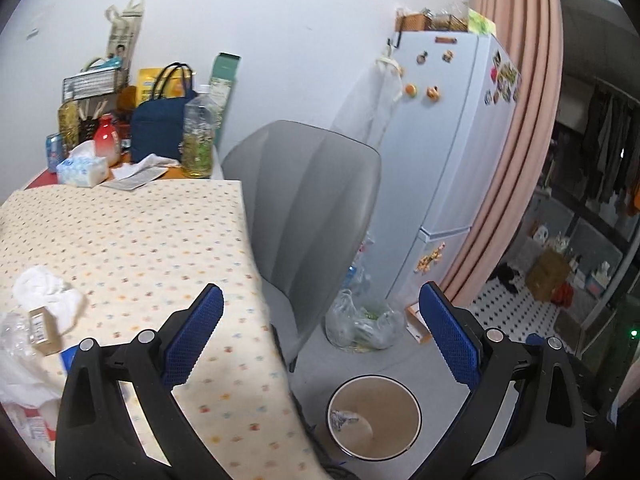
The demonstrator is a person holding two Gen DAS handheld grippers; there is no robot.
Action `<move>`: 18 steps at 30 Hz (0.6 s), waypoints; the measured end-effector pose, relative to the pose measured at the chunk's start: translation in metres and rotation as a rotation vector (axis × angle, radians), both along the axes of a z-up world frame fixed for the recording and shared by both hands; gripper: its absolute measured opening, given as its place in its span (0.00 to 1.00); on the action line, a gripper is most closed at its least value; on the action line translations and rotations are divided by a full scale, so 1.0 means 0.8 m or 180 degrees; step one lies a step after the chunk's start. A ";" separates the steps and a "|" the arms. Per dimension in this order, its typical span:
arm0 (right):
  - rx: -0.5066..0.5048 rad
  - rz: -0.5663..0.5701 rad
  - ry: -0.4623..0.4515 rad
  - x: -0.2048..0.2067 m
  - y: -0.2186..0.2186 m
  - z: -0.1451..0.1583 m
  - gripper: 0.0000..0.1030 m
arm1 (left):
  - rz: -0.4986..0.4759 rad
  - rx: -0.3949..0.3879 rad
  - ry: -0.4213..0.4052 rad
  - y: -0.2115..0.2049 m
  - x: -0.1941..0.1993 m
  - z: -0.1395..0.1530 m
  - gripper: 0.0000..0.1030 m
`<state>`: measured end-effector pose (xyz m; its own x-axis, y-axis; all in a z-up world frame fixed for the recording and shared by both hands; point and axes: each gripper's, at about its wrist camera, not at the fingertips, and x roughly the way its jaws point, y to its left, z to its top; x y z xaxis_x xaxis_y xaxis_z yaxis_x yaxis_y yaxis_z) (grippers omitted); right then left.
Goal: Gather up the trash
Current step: 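Move both tools back toward the table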
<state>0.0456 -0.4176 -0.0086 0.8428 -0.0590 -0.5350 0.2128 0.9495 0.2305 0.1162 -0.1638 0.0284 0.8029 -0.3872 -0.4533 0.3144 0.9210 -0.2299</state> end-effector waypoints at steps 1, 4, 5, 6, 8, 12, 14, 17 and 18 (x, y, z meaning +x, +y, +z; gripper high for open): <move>0.0002 0.0037 -0.0007 0.000 0.007 0.002 0.93 | 0.0020 -0.0029 0.0012 0.009 -0.002 0.001 0.94; -0.0013 0.0214 -0.0071 0.001 0.033 0.011 0.93 | 0.0086 -0.0097 0.0054 0.040 -0.009 0.003 0.94; -0.0029 0.0270 -0.0088 0.001 0.044 0.015 0.93 | 0.0127 -0.0096 0.0050 0.051 -0.012 0.005 0.94; -0.0044 0.0310 -0.0101 0.000 0.051 0.018 0.93 | 0.0168 -0.0089 0.0034 0.060 -0.015 0.008 0.94; -0.0078 0.0395 -0.0117 0.001 0.069 0.023 0.93 | 0.0231 -0.0090 -0.0009 0.079 -0.023 0.012 0.94; -0.0117 0.0607 -0.0149 0.004 0.102 0.033 0.93 | 0.0301 -0.0088 -0.0024 0.109 -0.037 0.013 0.94; -0.0132 0.0706 -0.0151 0.007 0.119 0.035 0.93 | 0.0355 -0.0077 -0.0019 0.124 -0.044 0.012 0.94; -0.0146 0.0868 -0.0131 0.010 0.144 0.036 0.93 | 0.0448 -0.0099 0.0010 0.150 -0.052 0.008 0.94; -0.0148 0.0923 -0.0124 0.011 0.152 0.036 0.93 | 0.0475 -0.0116 0.0028 0.158 -0.055 0.007 0.94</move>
<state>0.0546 -0.2957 0.0199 0.8480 0.1636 -0.5041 -0.0771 0.9791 0.1882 0.0725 -0.0372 0.0338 0.8488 -0.2802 -0.4483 0.1725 0.9484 -0.2661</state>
